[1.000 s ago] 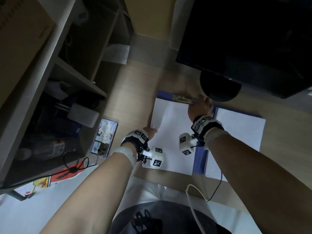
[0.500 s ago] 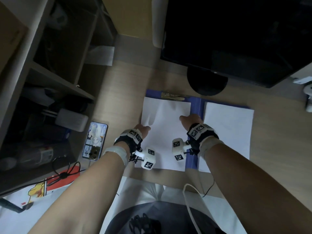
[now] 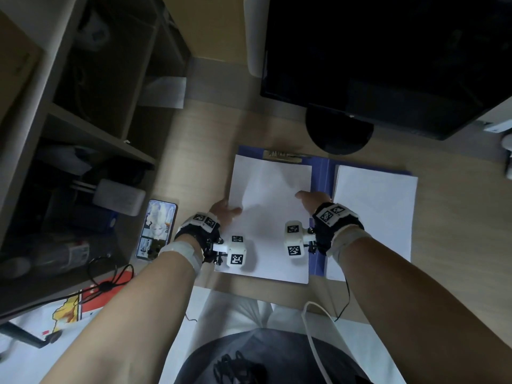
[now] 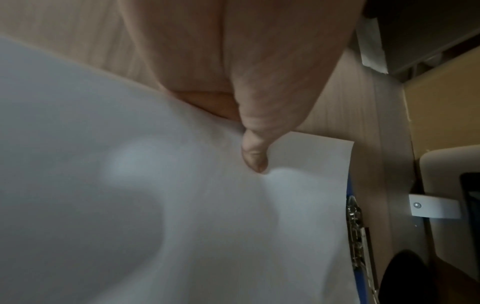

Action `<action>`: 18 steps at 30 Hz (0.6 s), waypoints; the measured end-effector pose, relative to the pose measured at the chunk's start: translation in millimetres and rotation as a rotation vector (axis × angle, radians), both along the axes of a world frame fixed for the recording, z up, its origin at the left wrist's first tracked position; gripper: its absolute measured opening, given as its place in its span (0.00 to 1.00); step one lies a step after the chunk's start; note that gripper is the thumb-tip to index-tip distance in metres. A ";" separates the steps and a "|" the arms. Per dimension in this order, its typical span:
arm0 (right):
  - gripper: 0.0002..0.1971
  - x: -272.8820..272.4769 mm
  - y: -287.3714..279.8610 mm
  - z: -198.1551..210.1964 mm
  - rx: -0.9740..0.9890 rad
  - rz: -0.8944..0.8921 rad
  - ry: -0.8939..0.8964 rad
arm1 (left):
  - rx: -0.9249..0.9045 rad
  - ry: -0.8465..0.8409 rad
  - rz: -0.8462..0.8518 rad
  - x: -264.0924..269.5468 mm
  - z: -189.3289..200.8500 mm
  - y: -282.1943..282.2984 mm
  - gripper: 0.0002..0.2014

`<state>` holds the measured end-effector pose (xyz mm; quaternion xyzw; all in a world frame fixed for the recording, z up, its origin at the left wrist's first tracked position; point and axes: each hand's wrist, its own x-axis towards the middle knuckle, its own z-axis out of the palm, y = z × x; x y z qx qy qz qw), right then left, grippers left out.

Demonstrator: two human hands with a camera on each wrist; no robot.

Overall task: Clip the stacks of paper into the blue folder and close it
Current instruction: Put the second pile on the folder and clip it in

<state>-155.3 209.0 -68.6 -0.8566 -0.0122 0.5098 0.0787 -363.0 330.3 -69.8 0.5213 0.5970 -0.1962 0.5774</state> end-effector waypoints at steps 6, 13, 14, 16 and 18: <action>0.40 4.2 -9.6 -16.7 0.051 -0.146 -0.004 | -0.023 -0.048 -0.017 -1.7 0.0 1.1 0.28; 0.38 4.3 -3.0 -22.9 -0.046 -0.005 0.031 | -0.078 -0.034 -0.001 -3.0 -3.3 2.3 0.28; 0.32 2.4 -3.7 -15.1 -0.027 -0.008 0.073 | -0.070 -0.034 -0.017 -2.4 -3.1 2.8 0.29; 0.22 -2.3 -7.1 -0.7 0.028 -0.029 0.152 | -0.051 -0.020 -0.027 -1.0 -8.0 4.6 0.28; 0.23 -4.2 -14.0 0.9 0.035 0.036 0.187 | -0.038 0.018 -0.014 2.9 -9.9 5.7 0.29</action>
